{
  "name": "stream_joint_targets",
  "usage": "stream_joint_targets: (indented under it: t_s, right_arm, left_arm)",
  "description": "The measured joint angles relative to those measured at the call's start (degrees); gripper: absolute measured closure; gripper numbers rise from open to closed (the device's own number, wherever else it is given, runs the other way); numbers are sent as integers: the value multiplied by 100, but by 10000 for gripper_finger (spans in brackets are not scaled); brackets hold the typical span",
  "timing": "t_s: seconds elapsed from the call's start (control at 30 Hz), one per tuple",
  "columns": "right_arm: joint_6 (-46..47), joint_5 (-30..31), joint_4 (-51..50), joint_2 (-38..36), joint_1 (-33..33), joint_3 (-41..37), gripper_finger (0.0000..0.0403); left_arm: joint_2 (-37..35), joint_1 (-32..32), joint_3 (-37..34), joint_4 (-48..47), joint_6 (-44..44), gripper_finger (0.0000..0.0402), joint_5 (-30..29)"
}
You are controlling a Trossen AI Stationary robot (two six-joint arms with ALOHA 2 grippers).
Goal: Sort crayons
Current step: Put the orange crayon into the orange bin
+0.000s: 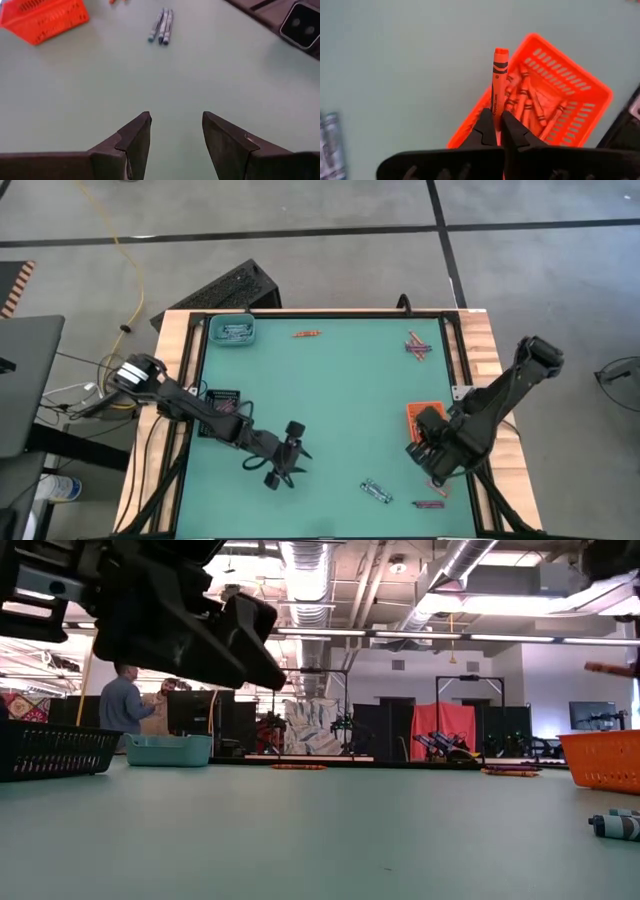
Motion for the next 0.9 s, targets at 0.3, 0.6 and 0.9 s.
stream_joint_targets:
  t_s: [0.3, 0.6, 0.9]
  right_arm:
    - [119, -984, 5, -145, -550, -551, 403]
    - [53, -1426, 78, -145, -697, -728, 395]
    - [44, -1564, 464, -145, -697, -895, 393]
  left_arm:
    - [58, -184, 0, 337, 136, 233, -7]
    - [58, -464, 4, 512, 124, 233, -10]
    - [58, -587, 4, 538, 75, 233, -15]
